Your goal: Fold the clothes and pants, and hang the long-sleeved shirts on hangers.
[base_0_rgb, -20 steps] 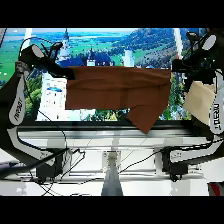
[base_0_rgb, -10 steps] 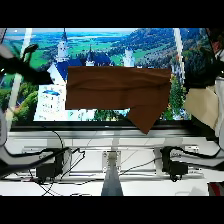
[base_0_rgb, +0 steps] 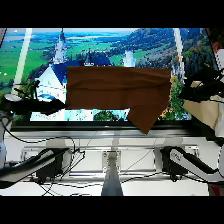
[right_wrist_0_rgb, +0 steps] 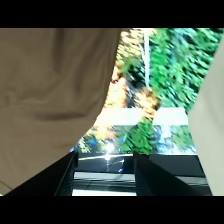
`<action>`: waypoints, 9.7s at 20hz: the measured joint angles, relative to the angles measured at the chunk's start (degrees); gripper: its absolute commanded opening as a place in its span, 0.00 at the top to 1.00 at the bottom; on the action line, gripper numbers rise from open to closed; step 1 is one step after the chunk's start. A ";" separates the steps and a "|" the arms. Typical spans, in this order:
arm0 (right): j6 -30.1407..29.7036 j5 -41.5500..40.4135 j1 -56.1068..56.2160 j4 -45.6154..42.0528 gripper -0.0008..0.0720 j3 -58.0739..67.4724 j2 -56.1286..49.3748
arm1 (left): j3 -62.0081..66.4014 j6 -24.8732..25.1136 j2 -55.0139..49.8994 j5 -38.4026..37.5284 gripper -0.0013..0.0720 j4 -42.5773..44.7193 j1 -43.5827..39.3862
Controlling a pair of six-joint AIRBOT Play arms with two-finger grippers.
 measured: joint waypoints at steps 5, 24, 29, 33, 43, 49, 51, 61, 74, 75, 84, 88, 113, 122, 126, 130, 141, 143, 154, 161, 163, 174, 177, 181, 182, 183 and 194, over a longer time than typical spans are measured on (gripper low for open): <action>-0.11 1.77 -0.11 -3.85 0.47 -0.79 0.42 | -2.60 2.84 -4.46 7.43 0.36 -6.16 -2.80; 0.20 -16.00 -0.04 24.04 0.97 -33.66 0.59 | -3.26 5.64 -6.08 13.51 0.96 -6.91 -3.67; -3.30 -20.09 -0.07 26.69 0.97 -33.05 1.16 | 0.28 5.66 -5.05 9.05 0.96 -5.42 -3.26; -4.35 -16.44 -0.04 27.41 0.97 -31.61 8.52 | 4.63 4.52 1.86 0.35 0.96 -6.27 0.24; 6.58 -9.66 0.07 33.20 0.98 -31.17 37.92 | 3.72 -2.89 24.81 -6.19 0.96 0.31 8.44; 6.62 -25.73 9.75 40.61 0.98 -30.12 29.90 | 2.16 -4.74 19.26 7.72 0.96 -5.60 2.32; 5.70 -32.44 14.84 40.63 0.98 -27.43 23.54 | 2.08 -4.74 15.76 13.44 0.96 -7.52 -0.96; 4.98 -43.28 20.63 33.33 0.19 -6.16 -9.18 | 2.10 -4.92 7.89 37.31 0.01 -9.84 -8.79; 4.83 -37.79 20.63 27.89 0.12 -3.30 -15.76 | 2.12 -10.14 2.19 24.50 0.03 -3.34 2.12; 4.83 -37.59 20.65 27.74 0.12 -3.28 -15.80 | 2.21 -10.51 0.79 22.23 0.04 -2.54 3.50; -0.50 -30.32 21.07 27.28 0.33 0.24 -15.80 | 12.68 -7.23 -16.44 11.28 0.54 -2.32 -3.10; -1.31 -29.79 24.61 26.49 0.94 4.70 -15.80 | 19.65 -3.85 -19.87 10.62 0.96 0.15 -10.54; 11.37 -33.11 60.76 15.15 0.98 28.48 -33.92 | 41.18 -9.03 8.96 -15.34 0.96 -4.70 -13.70; 11.30 -13.84 31.67 2.03 0.98 29.29 -25.00 | 41.13 -11.98 -10.23 7.65 0.82 -12.20 -42.75; 6.78 -8.20 18.78 1.03 0.62 28.72 -21.90 | 41.11 -12.44 -19.21 28.22 0.01 -14.73 -55.87; 3.50 -7.10 9.42 6.51 0.31 23.41 -21.33 | 41.11 -12.52 -22.45 35.30 0.01 -14.38 -60.30; -3.93 -16.39 18.84 44.85 0.13 3.19 -31.82 | 41.11 -12.61 -20.55 22.73 0.02 -10.38 -49.62; -4.81 -20.28 23.54 51.56 0.49 3.34 -33.81 | 41.11 -12.59 -19.93 20.76 0.02 -10.34 -47.58; 0.94 -21.88 24.70 33.73 0.97 22.14 -25.55 | 41.11 -9.01 -7.26 1.79 0.54 9.03 -29.31; 17.27 -14.75 5.57 8.92 0.97 29.07 -3.02 | 41.11 -8.81 0.59 -0.92 0.54 13.70 -19.19; 21.46 -11.85 -1.99 2.21 0.97 29.68 2.86 | 41.11 -8.76 1.14 -1.09 0.54 13.90 -18.25; 32.20 9.86 -34.64 -12.74 0.04 28.81 13.14 | 41.11 -8.76 1.68 -1.29 0.54 14.19 -17.20; 32.65 10.25 -36.17 -10.54 0.43 28.20 13.25 | 41.11 -8.76 1.68 -1.31 0.54 14.23 -17.20; 30.77 8.96 -35.85 -1.03 0.97 27.93 13.25 | 41.11 -8.76 1.68 -1.31 0.54 14.21 -17.20; 29.20 8.79 -34.69 1.18 0.97 27.93 13.25 | 41.11 -8.76 1.68 -1.31 0.54 14.23 -17.20; 27.52 8.74 -32.61 3.56 0.97 27.91 13.25 | 41.11 -8.76 1.68 -1.31 0.54 14.23 -17.20; 23.17 4.31 23.34 -8.48 0.98 27.87 12.59 | 41.11 -8.76 1.70 -1.31 0.54 14.21 -17.20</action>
